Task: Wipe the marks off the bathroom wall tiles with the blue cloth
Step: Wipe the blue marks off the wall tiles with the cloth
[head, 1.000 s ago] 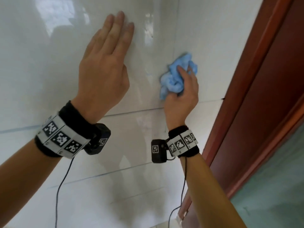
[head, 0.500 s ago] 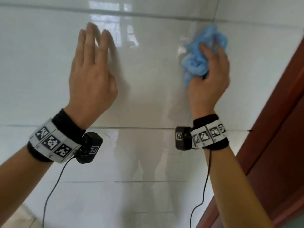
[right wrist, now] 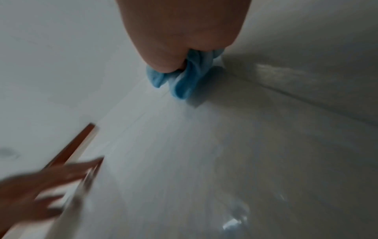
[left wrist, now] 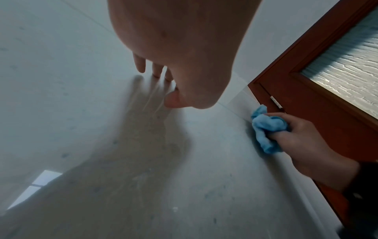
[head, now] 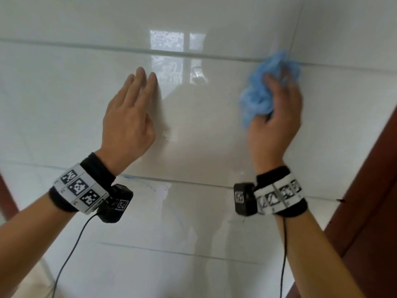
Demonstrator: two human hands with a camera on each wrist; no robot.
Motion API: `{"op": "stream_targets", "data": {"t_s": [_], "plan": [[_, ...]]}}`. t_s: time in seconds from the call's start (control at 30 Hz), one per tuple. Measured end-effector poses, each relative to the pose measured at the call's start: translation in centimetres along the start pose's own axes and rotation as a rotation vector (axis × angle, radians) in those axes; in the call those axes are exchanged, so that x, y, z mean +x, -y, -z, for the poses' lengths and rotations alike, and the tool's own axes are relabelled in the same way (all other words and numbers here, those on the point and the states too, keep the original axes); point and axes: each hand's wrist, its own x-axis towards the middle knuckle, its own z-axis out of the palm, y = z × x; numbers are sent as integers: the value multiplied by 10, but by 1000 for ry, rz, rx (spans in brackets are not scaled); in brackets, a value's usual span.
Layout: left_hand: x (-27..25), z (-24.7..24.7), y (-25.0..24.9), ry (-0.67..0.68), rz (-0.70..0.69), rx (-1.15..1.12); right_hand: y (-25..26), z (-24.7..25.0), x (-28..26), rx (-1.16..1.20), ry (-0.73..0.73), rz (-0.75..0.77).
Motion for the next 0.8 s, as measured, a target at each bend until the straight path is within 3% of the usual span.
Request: {"op": "stream_targets", "data": {"t_s": [0.07,0.13,0.2,0.3,0.4,0.47,0.57,0.63,0.7,0.8], "plan": [[1,2,4,2,-13,-26,5,-9,25,18,-60,-93],[2,6,7,10,-27,-53,16,-27,22,-6,-60,-84],[3,12,14,24,-48,-98,36,-50,-3,-23,43,57],[4,22,30,11,-112,-248,78,-78,-51,13,321,379],[-2,36,60,-11,-102,-269,94,-85,-67,-15,412,571],[-7,46,90,-15,-48,-231,89,-87,-56,-40,352,513],[-16,56,144,-23,-6,-156,89,-87,-27,-27,73,68],[-25,61,178,-12,38,-116,100,-94,-18,-5,-88,-108],[-35,65,208,1,98,-88,119,-113,-24,-35,-116,-119],[-48,66,239,13,106,-48,158,-155,-59,-44,44,23]]}}
